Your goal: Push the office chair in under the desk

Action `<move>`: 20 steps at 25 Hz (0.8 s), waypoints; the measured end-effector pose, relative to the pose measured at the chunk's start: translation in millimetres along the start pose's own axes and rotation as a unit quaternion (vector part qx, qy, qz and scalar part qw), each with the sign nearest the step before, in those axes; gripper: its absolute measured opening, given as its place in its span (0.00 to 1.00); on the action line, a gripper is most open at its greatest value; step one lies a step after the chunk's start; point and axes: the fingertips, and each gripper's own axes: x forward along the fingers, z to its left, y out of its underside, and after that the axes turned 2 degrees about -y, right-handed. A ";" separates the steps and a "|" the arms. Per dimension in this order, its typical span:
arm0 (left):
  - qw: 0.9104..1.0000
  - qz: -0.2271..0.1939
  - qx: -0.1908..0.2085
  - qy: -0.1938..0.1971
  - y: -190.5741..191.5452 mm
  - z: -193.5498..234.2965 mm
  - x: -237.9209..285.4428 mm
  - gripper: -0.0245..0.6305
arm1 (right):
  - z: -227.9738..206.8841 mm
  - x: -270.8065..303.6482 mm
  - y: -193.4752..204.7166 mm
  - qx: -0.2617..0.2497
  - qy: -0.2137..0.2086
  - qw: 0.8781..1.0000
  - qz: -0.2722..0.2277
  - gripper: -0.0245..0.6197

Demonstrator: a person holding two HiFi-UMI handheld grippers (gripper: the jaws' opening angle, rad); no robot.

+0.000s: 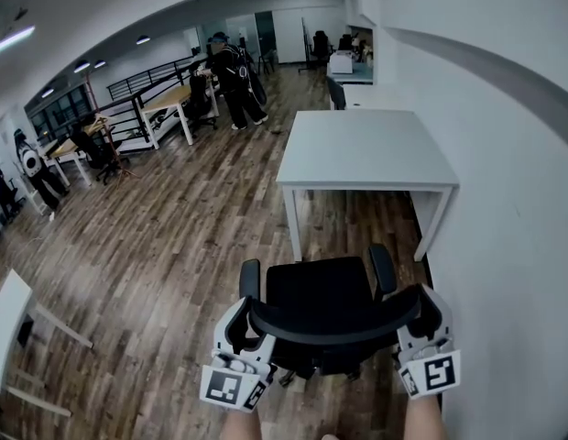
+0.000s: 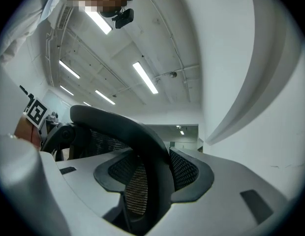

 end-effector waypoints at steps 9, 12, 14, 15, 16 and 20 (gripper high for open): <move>1.000 0.004 -0.006 0.010 6.6 -18.8 32.5 0.39 | -33.9 -0.5 6.4 0.000 0.003 1.000 0.004 0.37; 1.000 0.002 -0.006 0.015 10.7 -24.1 45.6 0.39 | -46.4 1.7 9.7 0.002 0.011 1.000 -0.001 0.37; 1.000 0.002 -0.005 0.018 14.0 -27.6 56.9 0.39 | -56.5 5.1 13.4 0.004 0.017 1.000 -0.004 0.37; 1.000 0.002 -0.005 0.019 15.3 -29.2 62.0 0.39 | -61.1 6.6 15.0 0.004 0.018 1.000 -0.006 0.37; 1.000 0.002 -0.004 0.021 16.4 -30.6 66.4 0.39 | -65.2 7.5 16.4 0.002 0.018 1.000 -0.008 0.37; 1.000 0.001 -0.005 0.030 19.8 -33.2 85.4 0.39 | -78.0 12.0 19.0 -0.003 0.020 1.000 -0.004 0.37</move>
